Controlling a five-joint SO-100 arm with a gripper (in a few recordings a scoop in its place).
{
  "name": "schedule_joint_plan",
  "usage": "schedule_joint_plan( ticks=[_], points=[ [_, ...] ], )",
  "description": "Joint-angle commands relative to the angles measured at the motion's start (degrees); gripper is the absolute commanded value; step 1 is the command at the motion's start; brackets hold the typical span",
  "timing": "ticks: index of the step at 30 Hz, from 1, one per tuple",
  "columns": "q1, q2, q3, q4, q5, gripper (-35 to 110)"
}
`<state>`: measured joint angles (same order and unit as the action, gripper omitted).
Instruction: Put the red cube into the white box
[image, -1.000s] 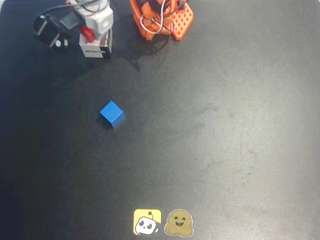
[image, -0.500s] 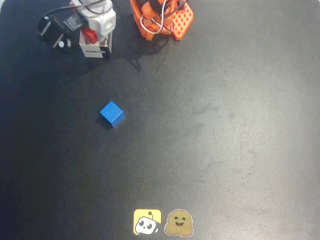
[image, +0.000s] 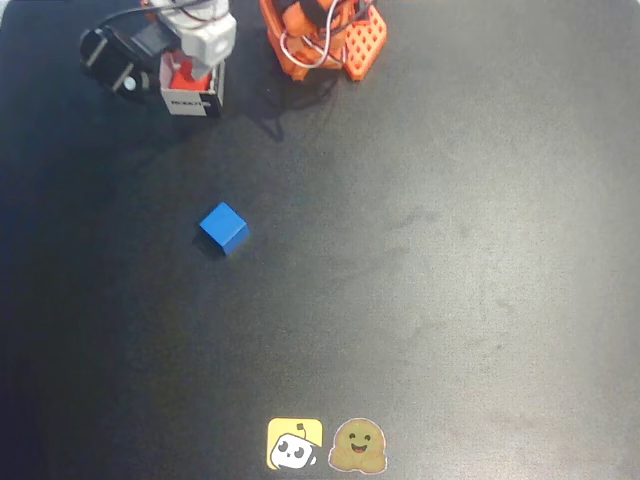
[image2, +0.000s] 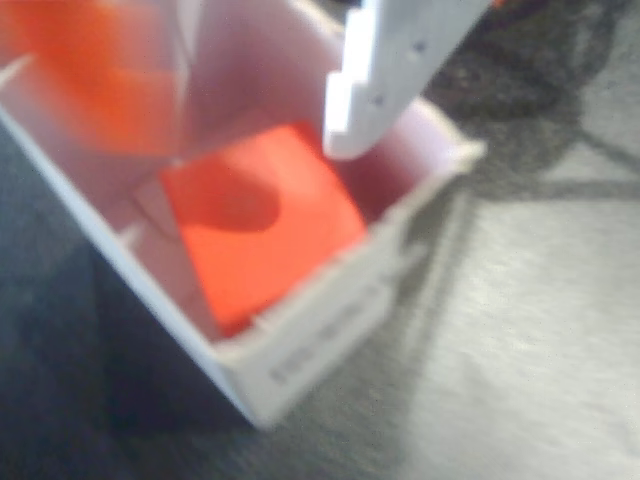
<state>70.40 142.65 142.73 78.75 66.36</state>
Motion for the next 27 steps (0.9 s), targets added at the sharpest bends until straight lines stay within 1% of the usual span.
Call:
schedule_joint_plan(
  ticks=[1,5,8,12,16,27],
  points=[
    [-0.09,0.70,-0.18,-1.76,-0.70,0],
    [-1.41,0.44,-2.11,-3.52,-1.58,0],
    [-4.57,-1.76,-6.33,-4.75,-2.20,0],
    [-10.81,-10.11,-14.15,-6.24,-2.64,0],
    [-19.25,-16.96,-20.13,-7.12,-3.25,0],
    [-47.46,-15.82,-17.40,-9.32,15.38,0]
  ],
)
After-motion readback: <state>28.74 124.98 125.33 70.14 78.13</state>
